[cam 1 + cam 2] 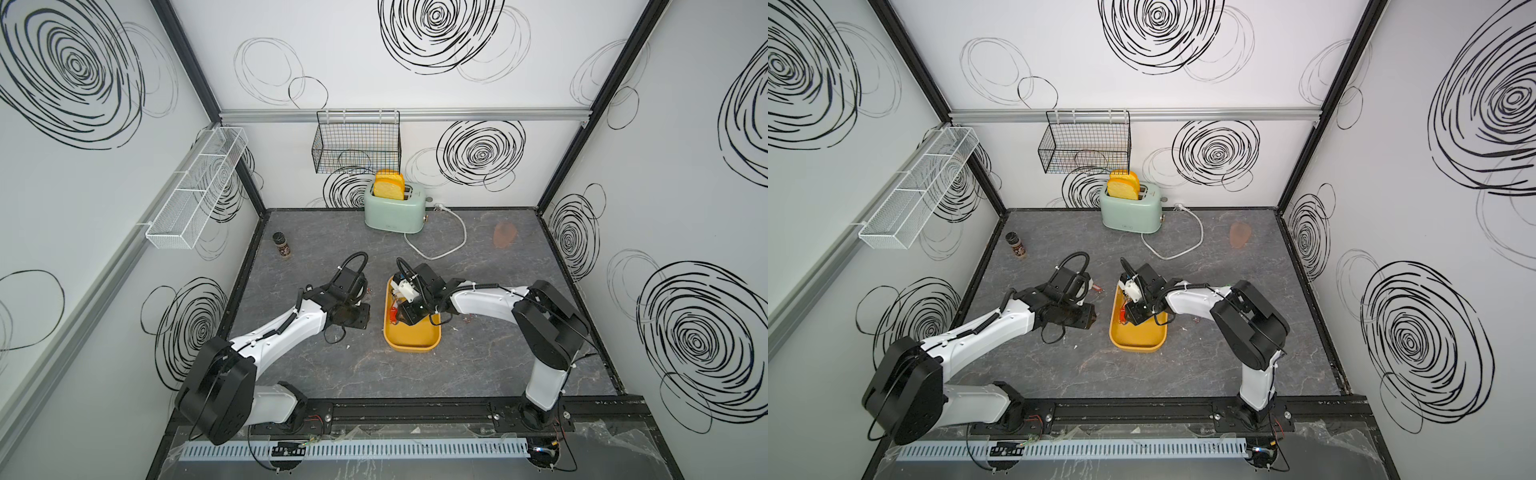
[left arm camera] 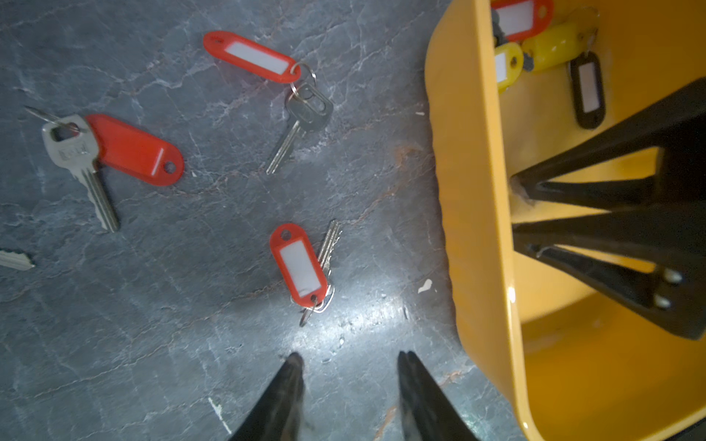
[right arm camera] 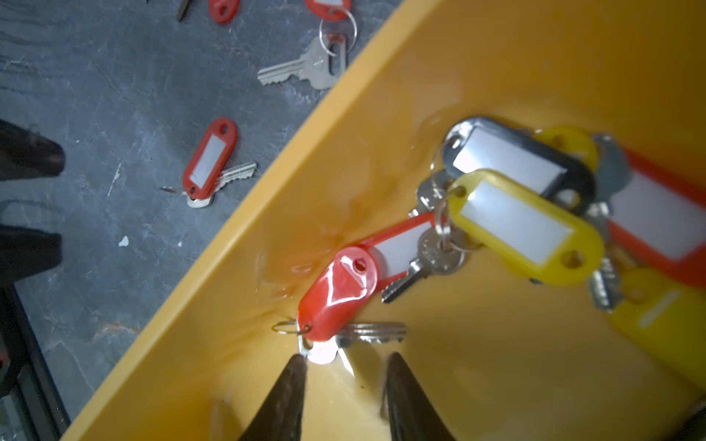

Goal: Take the keys out of the storage box
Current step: Pick up the key from the storage box.

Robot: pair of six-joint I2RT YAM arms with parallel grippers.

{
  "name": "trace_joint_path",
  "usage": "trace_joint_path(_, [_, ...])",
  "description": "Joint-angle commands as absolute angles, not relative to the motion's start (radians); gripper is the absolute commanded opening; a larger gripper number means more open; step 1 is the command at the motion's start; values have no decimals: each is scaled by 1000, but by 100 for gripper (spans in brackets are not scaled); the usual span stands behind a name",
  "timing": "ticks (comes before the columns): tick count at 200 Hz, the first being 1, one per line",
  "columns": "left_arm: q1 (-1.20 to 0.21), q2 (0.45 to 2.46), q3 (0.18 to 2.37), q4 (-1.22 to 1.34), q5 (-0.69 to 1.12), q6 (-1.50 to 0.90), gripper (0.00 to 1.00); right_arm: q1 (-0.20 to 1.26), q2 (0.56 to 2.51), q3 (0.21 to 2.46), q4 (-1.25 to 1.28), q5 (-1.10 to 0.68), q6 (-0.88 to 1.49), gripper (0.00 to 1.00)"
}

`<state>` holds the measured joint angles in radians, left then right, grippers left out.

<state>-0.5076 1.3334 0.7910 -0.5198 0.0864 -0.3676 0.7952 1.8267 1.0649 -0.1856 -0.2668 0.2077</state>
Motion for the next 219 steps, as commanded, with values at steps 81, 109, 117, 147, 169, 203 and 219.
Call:
trace_joint_path(81, [-495, 1311, 764, -500, 92, -380, 45, 738, 1929, 1223, -161, -156, 210, 33])
trace_joint_path(109, [-494, 1310, 764, -500, 92, -380, 45, 735, 1964, 1258, -178, -165, 204, 33])
trace_joint_path(117, [-494, 1310, 764, -500, 93, -380, 45, 735, 1968, 1259, -178, -170, 202, 33])
trace_joint_path(147, [-491, 1315, 767, -500, 94, -377, 45, 739, 1974, 1256, -177, -185, 196, 33])
trace_joint_path(169, [-486, 1318, 767, -499, 96, -376, 45, 742, 1970, 1253, -178, -184, 193, 34])
trace_joint_path(203, [-482, 1322, 765, -497, 99, -374, 45, 751, 1982, 1256, -190, -183, 186, 34])
trace_joint_path(219, [-483, 1325, 764, -495, 99, -374, 45, 757, 1988, 1258, -192, -170, 183, 33])
